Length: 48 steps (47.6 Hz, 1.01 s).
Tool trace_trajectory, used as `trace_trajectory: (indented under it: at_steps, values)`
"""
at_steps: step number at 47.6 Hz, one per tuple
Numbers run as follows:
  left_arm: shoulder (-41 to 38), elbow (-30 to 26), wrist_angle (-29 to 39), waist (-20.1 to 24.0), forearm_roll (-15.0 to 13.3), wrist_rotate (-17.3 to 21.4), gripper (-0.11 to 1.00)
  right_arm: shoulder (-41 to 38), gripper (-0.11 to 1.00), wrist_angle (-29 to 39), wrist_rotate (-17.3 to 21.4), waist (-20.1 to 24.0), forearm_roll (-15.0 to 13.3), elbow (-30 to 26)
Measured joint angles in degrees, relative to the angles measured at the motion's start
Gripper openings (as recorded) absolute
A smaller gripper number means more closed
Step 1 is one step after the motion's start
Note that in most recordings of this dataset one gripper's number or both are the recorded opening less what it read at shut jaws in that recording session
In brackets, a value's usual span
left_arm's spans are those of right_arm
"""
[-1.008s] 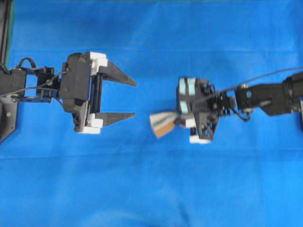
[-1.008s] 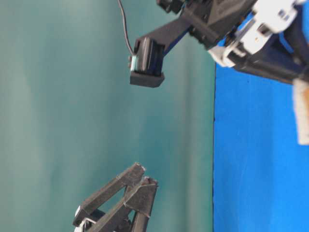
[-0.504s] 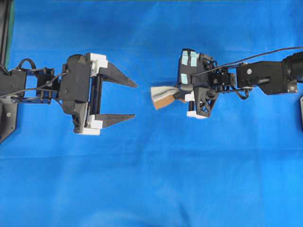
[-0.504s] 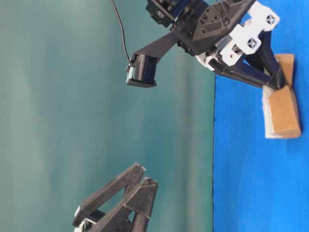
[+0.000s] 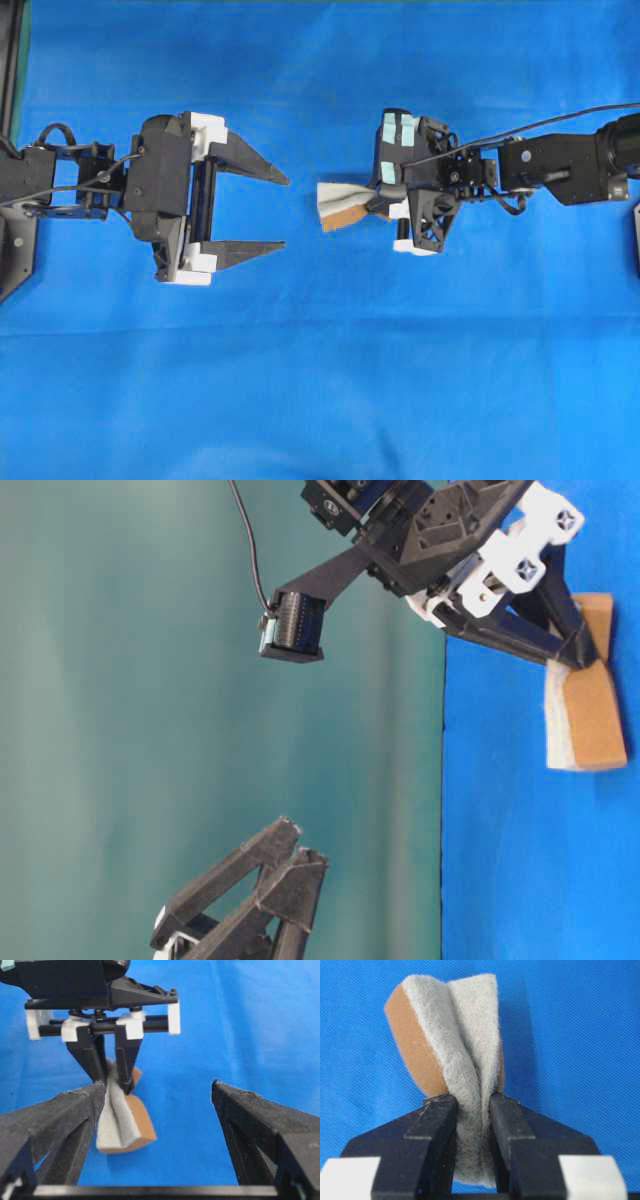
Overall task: Hand over the sponge with the left arm and wipe it with the right arm.
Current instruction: 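Lower the sponge to the table and open the right gripper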
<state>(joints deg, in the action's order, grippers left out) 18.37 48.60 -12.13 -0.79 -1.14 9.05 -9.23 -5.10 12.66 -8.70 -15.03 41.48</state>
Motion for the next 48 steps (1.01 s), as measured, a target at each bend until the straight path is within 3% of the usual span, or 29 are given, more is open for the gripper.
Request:
trace_trajectory:
  at_steps: [7, 13, 17, 33, 48]
  values:
    - [-0.09, 0.00, 0.00, 0.00, 0.00, 0.00, 0.85, 0.00, 0.27, 0.00, 0.18, 0.35, 0.00, 0.00]
    - [0.00, 0.00, 0.00, 0.00, 0.00, 0.00, 0.85, 0.00, 0.62, 0.00, 0.26, 0.79, 0.00, 0.00]
    - [-0.09, 0.00, 0.00, 0.00, 0.00, 0.00, 0.85, 0.00, 0.73, 0.00, 0.18, 1.32, -0.09, 0.00]
    - [0.00, 0.00, 0.09, 0.09, 0.00, 0.00, 0.85, 0.44, 0.74, 1.85, 0.35, 2.02, 0.26, 0.00]
    - [-0.09, 0.00, 0.00, 0.00, 0.00, 0.18, 0.85, 9.58, 0.74, 7.12, 0.35, 2.64, 0.18, 0.00]
